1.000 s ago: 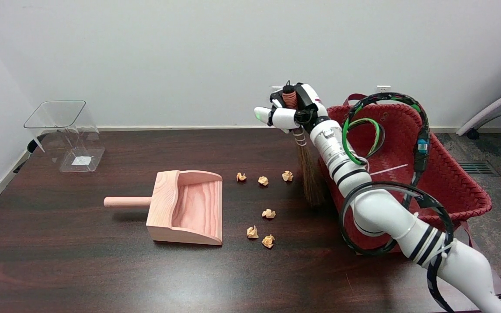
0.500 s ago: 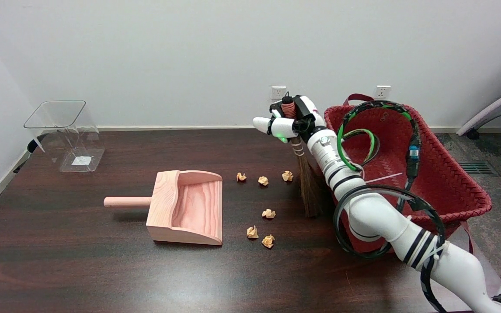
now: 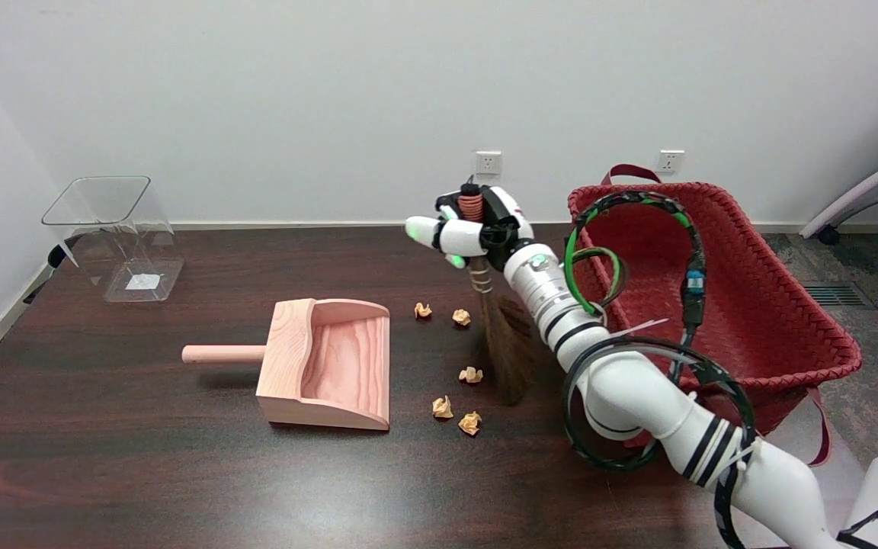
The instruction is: Sweep the paper balls into the dustpan.
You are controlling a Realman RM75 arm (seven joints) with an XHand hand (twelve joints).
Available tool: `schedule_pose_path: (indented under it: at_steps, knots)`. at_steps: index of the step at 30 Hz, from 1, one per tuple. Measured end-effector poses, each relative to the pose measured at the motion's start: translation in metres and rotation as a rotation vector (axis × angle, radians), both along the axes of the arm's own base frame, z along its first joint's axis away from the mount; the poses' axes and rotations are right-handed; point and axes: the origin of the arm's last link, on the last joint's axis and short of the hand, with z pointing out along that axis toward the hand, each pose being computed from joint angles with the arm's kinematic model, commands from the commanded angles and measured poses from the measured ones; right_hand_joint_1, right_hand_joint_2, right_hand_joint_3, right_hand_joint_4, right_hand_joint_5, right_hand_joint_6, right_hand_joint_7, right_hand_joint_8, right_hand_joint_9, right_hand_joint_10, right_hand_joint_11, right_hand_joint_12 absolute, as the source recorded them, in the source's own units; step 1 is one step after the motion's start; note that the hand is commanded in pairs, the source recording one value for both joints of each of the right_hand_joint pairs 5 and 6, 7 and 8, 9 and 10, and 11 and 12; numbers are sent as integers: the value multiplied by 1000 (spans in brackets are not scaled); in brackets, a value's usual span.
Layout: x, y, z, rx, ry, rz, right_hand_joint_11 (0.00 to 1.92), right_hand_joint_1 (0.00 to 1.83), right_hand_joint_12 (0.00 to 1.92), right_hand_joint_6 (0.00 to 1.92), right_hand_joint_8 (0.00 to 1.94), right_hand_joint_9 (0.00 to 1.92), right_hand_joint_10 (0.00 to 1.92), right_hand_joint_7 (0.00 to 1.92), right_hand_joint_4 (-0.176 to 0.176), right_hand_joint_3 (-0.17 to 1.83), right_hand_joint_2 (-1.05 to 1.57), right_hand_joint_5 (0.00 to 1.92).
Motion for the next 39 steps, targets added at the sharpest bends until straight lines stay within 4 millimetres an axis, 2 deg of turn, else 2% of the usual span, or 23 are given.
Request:
schedule_pose_path:
  at_steps: [18, 39]
  knots:
    - [5, 1, -60, 124, -152, 1, 1920, 1331, 1920, 1920, 1920, 1920, 1920, 1920, 0, 430, 1139, 1920]
    - [31, -8, -111, 215, -220, 56, 1920, 1342, 1920, 1920, 1920, 1920, 1920, 1920, 0, 471, 1102, 1920]
